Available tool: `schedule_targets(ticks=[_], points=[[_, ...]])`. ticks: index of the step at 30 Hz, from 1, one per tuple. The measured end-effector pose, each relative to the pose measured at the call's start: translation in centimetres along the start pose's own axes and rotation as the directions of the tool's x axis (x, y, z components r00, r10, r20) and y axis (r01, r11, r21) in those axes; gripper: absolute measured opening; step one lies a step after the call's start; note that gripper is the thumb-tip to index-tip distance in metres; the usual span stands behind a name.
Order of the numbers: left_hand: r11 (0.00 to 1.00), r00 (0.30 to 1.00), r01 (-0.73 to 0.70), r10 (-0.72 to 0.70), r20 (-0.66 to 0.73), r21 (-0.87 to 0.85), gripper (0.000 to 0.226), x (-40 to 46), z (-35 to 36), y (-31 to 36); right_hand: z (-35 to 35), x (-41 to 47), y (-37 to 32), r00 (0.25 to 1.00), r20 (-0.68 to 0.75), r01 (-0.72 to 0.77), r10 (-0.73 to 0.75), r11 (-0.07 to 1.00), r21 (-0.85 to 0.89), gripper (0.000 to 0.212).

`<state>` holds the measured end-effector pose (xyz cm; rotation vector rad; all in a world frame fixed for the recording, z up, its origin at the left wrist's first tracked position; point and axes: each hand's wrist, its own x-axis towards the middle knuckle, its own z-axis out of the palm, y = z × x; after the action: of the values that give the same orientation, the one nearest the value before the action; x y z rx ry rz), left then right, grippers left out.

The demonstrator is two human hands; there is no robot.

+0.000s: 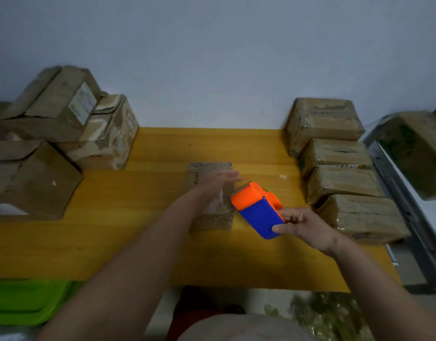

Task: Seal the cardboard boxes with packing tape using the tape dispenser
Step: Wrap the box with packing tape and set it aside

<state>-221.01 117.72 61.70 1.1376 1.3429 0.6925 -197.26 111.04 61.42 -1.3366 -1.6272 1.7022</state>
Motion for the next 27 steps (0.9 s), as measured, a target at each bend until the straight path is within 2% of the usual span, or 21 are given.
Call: schedule_targets(ticks=[2, 5, 11, 15, 19, 21, 23, 27], points=[[0.999, 0.992, -0.008, 0.012, 0.122, -0.040, 0.028, -0.8, -0.4, 0.4, 0.0, -0.3, -0.2, 0.999, 0.023, -0.025, 0.025, 1.000, 0.017, 0.027], [0.993, 0.985, 0.031, -0.012, 0.174, -0.112, 0.035, -2.0, -0.7, 0.5, -0.2, -0.3, -0.3, 0.997, 0.034, -0.065, 0.064, 0.998, 0.011, 0.024], [0.934, 0.942, 0.246, -0.167, 0.291, -0.260, 0.023, -2.5, -1.3, -0.7, 0.5, 0.6, -0.8, 0.971, 0.107, -0.209, 0.214, 0.977, -0.051, 0.034], [0.943, 0.954, 0.247, -0.196, 0.228, -0.224, 0.019, -2.8, -1.4, -1.8, 0.9, 0.7, -1.0, 0.971, 0.159, -0.178, 0.179, 0.984, -0.019, 0.043], [0.958, 0.980, 0.198, -0.199, 0.016, -0.206, 0.011, -3.3, -0.7, -2.2, 1.1, 1.5, -1.7, 0.953, 0.238, -0.179, 0.187, 0.982, -0.053, 0.034], [0.951, 0.975, 0.202, -0.218, -0.044, -0.233, 0.012, -3.6, -0.5, -2.4, 1.4, 1.9, -2.1, 0.950, 0.256, -0.162, 0.178, 0.983, -0.081, 0.025], [0.921, 0.962, 0.242, -0.268, -0.044, -0.306, 0.010, -3.9, -0.5, -2.4, 1.6, 2.2, -2.4, 0.950, 0.268, -0.143, 0.162, 0.986, -0.090, 0.018], [0.841, 0.939, 0.334, -0.337, 0.071, -0.426, 0.013, -4.5, -1.7, -2.6, 1.6, 2.5, -2.5, 0.941, 0.296, -0.134, 0.163, 0.984, -0.115, 0.024]])
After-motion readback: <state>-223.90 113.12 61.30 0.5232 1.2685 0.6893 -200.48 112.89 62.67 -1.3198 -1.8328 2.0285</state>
